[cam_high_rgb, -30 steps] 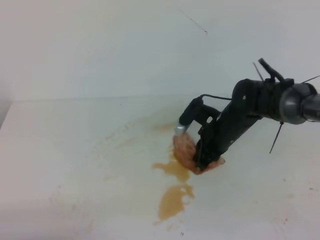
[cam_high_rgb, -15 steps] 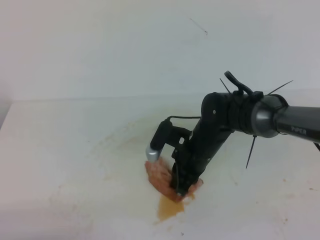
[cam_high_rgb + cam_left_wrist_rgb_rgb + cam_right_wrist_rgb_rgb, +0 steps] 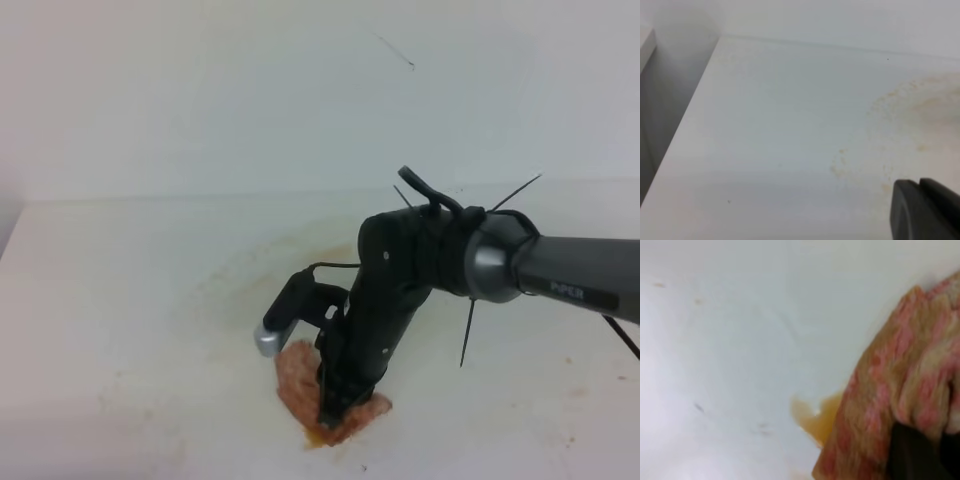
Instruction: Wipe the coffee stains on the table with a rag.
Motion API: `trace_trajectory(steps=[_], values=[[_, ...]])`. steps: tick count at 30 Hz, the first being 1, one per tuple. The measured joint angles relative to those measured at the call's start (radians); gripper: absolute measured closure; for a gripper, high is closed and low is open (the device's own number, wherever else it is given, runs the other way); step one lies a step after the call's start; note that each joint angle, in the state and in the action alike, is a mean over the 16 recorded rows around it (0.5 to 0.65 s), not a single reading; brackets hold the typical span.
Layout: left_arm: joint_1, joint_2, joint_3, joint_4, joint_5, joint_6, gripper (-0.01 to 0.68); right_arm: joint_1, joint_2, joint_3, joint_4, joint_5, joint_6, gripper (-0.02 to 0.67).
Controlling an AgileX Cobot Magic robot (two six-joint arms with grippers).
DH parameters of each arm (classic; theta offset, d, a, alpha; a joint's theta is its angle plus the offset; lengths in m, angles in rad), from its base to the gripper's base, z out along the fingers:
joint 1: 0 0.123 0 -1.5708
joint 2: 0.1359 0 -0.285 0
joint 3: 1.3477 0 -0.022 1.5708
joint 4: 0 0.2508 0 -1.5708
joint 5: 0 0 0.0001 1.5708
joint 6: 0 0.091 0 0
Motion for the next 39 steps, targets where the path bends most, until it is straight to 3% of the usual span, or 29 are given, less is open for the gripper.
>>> trace_trajectory(steps=[10,27,33,39], values=[[0.0,0.0,0.0,0.0,0.0,0.0,0.672,0.032,-0.001,0.03,-0.081,-0.02,0.163,0.644],[0.0,0.0,0.0,0.0,0.0,0.0,0.672,-0.055,-0.098,0.134,-0.172,-0.161,0.268,0.645],[0.0,0.0,0.0,0.0,0.0,0.0,0.672,-0.075,-0.178,0.098,-0.121,-0.185,0.233,0.645],[0.0,0.0,0.0,0.0,0.0,0.0,0.672,-0.078,-0.216,0.015,0.033,-0.199,0.154,0.645]])
